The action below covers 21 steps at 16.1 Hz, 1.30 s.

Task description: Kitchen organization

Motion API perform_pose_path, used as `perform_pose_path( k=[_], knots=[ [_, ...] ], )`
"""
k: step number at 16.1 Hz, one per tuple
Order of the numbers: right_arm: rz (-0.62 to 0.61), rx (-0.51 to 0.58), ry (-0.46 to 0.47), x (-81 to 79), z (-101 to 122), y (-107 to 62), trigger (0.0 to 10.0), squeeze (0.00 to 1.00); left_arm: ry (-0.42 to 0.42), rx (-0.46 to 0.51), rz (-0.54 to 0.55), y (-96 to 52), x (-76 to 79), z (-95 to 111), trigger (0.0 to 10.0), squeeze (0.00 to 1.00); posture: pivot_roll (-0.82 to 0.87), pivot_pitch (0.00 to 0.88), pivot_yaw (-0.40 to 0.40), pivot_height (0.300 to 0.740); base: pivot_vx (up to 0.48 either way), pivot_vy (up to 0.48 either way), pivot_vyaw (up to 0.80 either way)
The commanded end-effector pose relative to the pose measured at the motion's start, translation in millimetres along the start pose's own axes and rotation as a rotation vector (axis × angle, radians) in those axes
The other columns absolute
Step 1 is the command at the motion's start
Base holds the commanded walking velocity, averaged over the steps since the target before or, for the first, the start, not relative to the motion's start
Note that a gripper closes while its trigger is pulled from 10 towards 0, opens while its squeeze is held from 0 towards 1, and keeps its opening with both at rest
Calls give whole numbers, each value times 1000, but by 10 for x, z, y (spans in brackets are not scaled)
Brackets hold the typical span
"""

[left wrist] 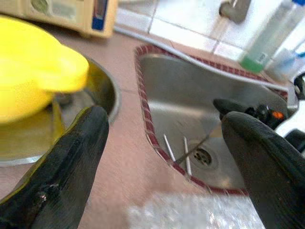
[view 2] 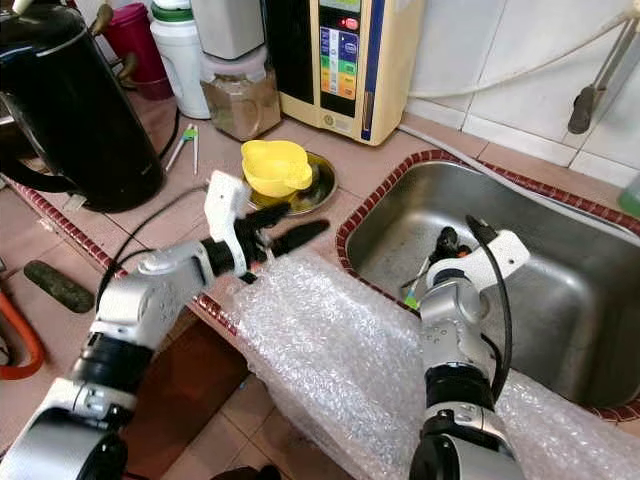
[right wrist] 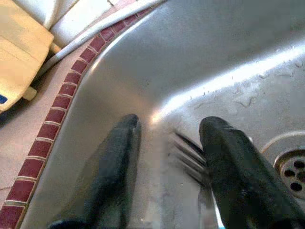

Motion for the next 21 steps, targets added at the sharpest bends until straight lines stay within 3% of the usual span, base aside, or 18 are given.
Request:
perform_pose_path(
  k=[1, 4, 6, 8, 9, 11, 12, 13, 14, 16, 18, 21],
  knots=[
    [11, 13, -33, -25, 24, 2, 10000, 1000, 13, 8, 14, -4, -37, 38, 10000, 1000, 56, 121, 82, 740, 0, 0, 0],
    [-5, 9, -52, -1, 17, 7, 10000, 1000, 18, 18, 17, -1, -52, 67, 10000, 1000, 56, 120, 81, 740, 0, 0, 0],
    [19, 0, 31, -58, -3, -6, 10000, 1000, 15, 136, 101, -10, -185, 301, 10000, 1000, 57, 122, 81, 740, 0, 0, 0],
    [59, 12, 22, -142, 16, -20, 10000, 1000, 38, 226, 247, -67, -411, 486, 10000, 1000, 56, 122, 82, 740, 0, 0, 0],
    [108, 21, 3, -246, 19, -46, 10000, 1000, 46, 266, 372, -144, -612, 578, 10000, 1000, 55, 122, 82, 740, 0, 0, 0],
    [173, 33, -41, -388, 12, -92, 10000, 1000, 95, 261, 528, -250, -837, 613, 10000, 1000, 53, 123, 84, 740, 0, 0, 0],
    [206, 36, -56, -463, 1, -127, 10000, 835, 120, 249, 604, -304, -941, 614, 10000, 1000, 52, 124, 83, 740, 0, 0, 0],
    [255, 44, -82, -559, -9, -177, 10000, 0, 143, 205, 661, -341, -1031, 566, 10000, 376, 52, 124, 85, 740, 0, 0, 0],
    [293, 50, -117, -621, -20, -216, 10000, 0, 154, 181, 706, -371, -1101, 530, 10000, 0, 52, 124, 85, 740, 0, 0, 0],
    [327, 70, -163, -668, -1, -267, 10000, 0, 109, 158, 777, -404, -1212, 464, 10000, 0, 45, 125, 89, 740, 0, 0, 0],
    [381, 83, -160, -751, 16, -326, 10000, 0, 77, 171, 753, -322, -1176, 501, 10000, 0, 40, 122, 94, 740, 0, 0, 0],
    [599, 121, -143, -1062, 52, -585, 10000, 0, 79, 242, 719, -235, -1097, 692, 10000, 0, 33, 117, 98, 740, 0, 0, 0]
  ],
)
Point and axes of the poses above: a point about 5 cm out from each wrist's last joint towards the gripper, its own y axis pointing out of the wrist towards the gripper, its own z axis along the axis of the wrist's last joint, x = y × z, the point moved 6 cm from there along y, pointing out of the wrist towards the gripper, and after that the axes turned 7 degrees about -y, right-handed, at the moved point
